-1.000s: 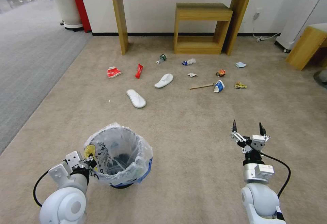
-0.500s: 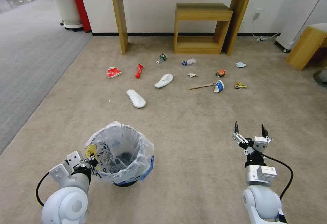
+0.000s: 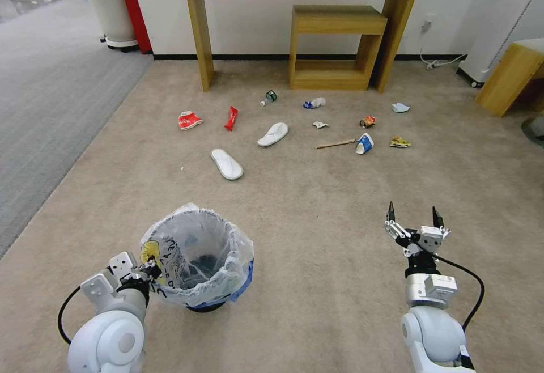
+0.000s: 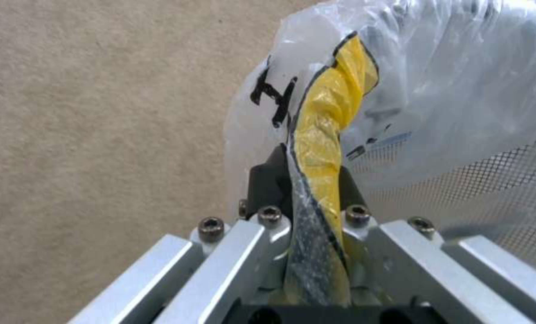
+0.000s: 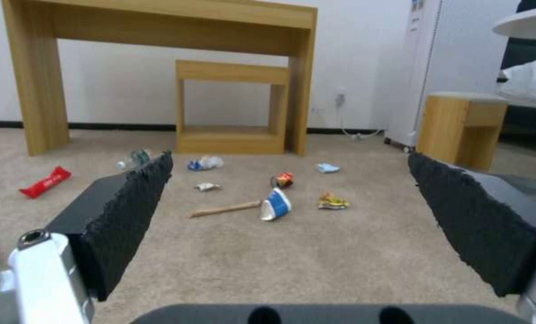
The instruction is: Pick up the trash bin and place the garbage on the floor into it.
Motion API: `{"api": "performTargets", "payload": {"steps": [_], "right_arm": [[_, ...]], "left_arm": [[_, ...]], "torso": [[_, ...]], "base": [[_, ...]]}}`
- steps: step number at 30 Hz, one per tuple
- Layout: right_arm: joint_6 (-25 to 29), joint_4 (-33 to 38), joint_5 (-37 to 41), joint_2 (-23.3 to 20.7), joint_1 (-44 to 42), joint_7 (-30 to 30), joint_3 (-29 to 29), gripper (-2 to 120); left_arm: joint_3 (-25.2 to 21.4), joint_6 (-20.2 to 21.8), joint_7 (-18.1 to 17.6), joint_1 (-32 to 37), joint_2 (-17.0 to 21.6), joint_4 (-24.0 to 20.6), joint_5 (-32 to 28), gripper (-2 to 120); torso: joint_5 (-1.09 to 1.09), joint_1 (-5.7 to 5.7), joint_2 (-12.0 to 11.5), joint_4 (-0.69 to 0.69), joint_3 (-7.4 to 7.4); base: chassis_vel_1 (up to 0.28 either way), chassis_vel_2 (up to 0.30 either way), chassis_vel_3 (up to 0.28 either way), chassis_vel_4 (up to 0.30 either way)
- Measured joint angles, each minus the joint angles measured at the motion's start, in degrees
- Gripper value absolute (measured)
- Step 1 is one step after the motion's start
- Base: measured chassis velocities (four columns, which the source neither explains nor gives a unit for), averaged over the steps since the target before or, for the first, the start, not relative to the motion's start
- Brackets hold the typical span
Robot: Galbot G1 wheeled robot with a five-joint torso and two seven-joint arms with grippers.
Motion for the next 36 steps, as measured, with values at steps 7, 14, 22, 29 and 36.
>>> {"api": "performTargets", "payload": {"steps": [7,14,22,29,36], "right_arm": [[0.34,-0.19,-0.03,0.23,0.35,-0.50,-0.17,100],[0.72,-0.50,-0.02,0.32,0.55,-0.82,-0.30,100],[1.19,-0.79,0.05,0.23,0.73,-0.91,-0.25,100],[2.81,-1.62,0.26,0.22,1.09,-1.59,-0.28,100],[3.89,-2.07,0.79,0.20,1.54,-1.82,-0.47,100]], "left_arm": [[-0.21,-0.11,0.02,0.09,0.13,-0.07,0.09,3],[-0.29,-0.30,0.10,0.19,-0.05,0.00,0.31,3],[-0.12,-0.44,0.16,0.06,-0.35,0.37,0.49,3],[-0.13,-0.61,0.18,-0.02,-0.49,0.64,0.66,3],[-0.29,-0.70,0.18,-0.28,-0.51,0.76,0.62,3]], "torso": [[0.02,0.00,0.00,0.00,-0.01],[0.02,0.00,0.00,0.02,0.00],[-0.01,0.00,0.00,0.00,0.00],[-0.01,0.00,0.00,0.01,0.00],[0.01,0.00,0.00,0.01,0.00]], "base": [[0.160,0.172,-0.151,-0.167],[0.201,0.205,-0.203,-0.201],[0.164,0.168,-0.177,-0.184],[0.189,0.214,-0.187,-0.184],[0.056,0.066,-0.047,-0.061]]}}
